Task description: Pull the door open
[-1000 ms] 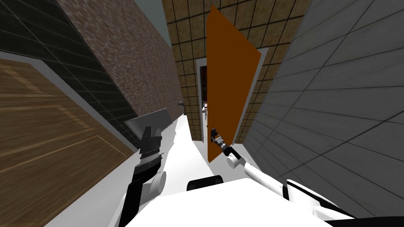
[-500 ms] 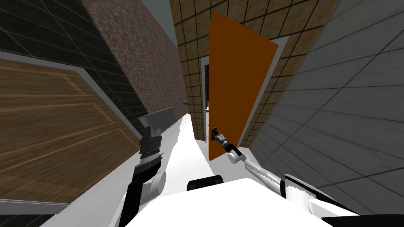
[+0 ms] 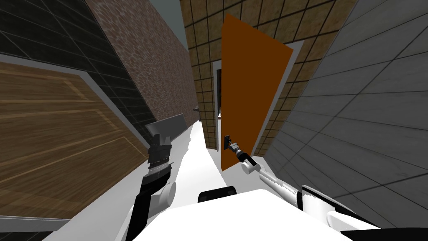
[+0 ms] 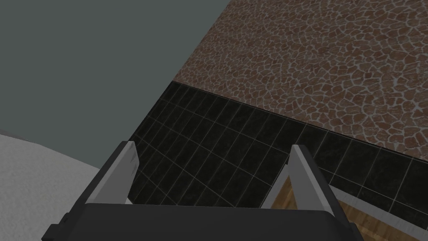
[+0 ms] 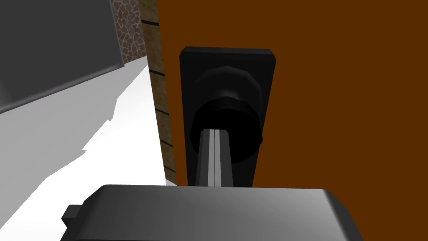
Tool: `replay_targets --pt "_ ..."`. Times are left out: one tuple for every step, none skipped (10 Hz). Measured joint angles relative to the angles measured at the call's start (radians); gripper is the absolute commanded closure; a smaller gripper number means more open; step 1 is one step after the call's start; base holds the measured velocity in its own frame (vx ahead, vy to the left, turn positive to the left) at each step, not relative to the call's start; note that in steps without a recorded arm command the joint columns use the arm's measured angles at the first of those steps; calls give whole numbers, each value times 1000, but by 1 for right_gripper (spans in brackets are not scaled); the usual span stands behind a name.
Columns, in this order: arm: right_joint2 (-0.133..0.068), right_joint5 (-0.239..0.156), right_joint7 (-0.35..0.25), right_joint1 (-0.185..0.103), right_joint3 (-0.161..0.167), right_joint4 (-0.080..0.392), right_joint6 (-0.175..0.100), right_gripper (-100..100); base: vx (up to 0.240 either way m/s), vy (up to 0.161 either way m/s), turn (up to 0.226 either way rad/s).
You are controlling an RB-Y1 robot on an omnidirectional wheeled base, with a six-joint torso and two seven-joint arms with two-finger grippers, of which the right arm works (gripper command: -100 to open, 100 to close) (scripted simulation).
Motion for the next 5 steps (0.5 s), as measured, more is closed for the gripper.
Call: replay_targets --pt "0 0 0 0 0 0 0 -100 24 29 -226" --pt "-3 4 1 5 8 -15 2 -100 34 59 -276" --pt "-8 10 -3 7 21 -24 0 -100 9 75 -352" --pt "-14 13 5 22 26 -62 10 -100 -25 62 -197" --pt "-20 20 3 25 41 -74 11 -100 -61 16 -179"
